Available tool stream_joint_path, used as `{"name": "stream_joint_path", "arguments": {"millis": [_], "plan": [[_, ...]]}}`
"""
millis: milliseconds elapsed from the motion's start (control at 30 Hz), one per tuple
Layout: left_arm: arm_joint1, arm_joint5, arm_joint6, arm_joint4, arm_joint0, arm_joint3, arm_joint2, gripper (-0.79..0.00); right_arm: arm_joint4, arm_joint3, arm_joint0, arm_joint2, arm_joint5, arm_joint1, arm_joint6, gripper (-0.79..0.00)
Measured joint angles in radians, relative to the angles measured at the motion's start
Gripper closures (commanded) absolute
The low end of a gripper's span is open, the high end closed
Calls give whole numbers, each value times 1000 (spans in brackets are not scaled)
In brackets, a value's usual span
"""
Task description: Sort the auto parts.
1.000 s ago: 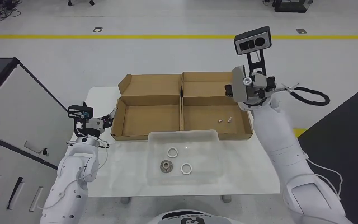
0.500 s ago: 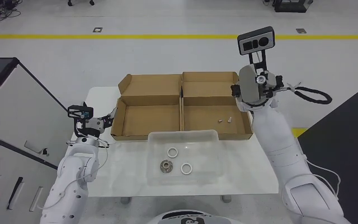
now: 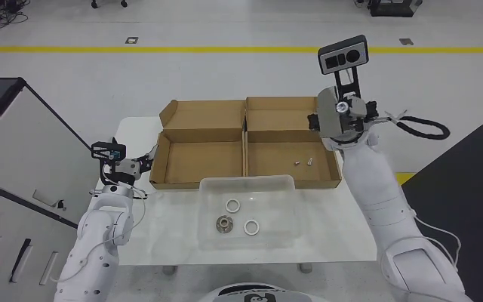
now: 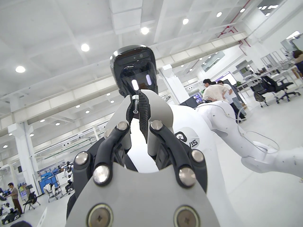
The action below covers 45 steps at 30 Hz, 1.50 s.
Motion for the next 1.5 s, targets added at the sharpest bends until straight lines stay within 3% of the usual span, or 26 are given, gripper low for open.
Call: {"name": "stream_joint_path", "arguments": {"millis": [133,467,633,867,1033,1267,1500], "plan": [[0,0,0,0,0,0,0,-785,-141,9,-1,67,58,20,15,0],[0,0,0,0,0,0,0,-785,-752,-6,15,300,281,109,142,0],[0,0,0,0,0,0,0,-785,-1029,-32,67,306,342,152,146,0],[0,0,0,0,0,0,0,-785,-1346,27,245,127,303,209,146,0],[0,0,0,0,0,0,0,-785,-1490,130,391,-59,258,218,146,0],[0,0,0,0,0,0,0,-785,-1620,286,532,-295,225,187,145,0],[0,0,0,0,0,0,0,-785,-1709,399,575,-438,221,147,95,0]]}}
